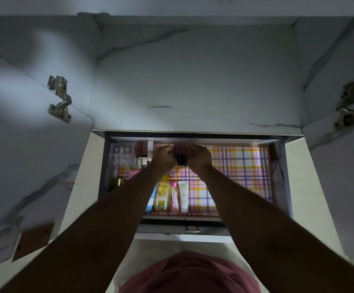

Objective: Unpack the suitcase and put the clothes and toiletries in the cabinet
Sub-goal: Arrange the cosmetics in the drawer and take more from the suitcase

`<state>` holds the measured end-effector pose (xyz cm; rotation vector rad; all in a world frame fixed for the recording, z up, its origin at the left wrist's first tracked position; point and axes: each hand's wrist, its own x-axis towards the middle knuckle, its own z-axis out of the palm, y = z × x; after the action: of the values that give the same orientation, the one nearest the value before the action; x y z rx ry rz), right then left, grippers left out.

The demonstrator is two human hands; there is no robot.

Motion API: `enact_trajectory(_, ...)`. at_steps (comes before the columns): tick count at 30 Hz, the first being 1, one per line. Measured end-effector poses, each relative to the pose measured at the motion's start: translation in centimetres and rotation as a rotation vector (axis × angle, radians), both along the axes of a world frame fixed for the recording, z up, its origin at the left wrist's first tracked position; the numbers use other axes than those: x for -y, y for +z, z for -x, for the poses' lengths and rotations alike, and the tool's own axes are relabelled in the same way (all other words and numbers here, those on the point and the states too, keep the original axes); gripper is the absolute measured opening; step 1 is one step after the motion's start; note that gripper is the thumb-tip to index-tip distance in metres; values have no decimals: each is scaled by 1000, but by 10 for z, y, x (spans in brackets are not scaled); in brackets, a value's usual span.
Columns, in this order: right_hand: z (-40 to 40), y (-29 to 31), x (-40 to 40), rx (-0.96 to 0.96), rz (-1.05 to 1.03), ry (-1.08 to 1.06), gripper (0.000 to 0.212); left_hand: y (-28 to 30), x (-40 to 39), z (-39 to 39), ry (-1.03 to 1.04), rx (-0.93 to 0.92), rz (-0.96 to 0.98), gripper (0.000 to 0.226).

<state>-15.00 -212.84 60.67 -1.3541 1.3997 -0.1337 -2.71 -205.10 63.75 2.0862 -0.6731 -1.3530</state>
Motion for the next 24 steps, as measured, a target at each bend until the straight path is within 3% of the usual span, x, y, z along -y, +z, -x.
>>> enact_trajectory(6,7,-7,-3,-49,72,149,35,17,-5,7,10,-7,24,46)
enact_trajectory(13,18,32,-22,-17,133,102,33,52,-36,15,179,-61,67,41)
enact_trajectory(18,6,70,-56,92,173,165,21,73,-101,7,344,-89,194,33)
enact_trajectory(24,-34,138,-187,294,227,380,11,107,-256,3,499,-82,417,29)
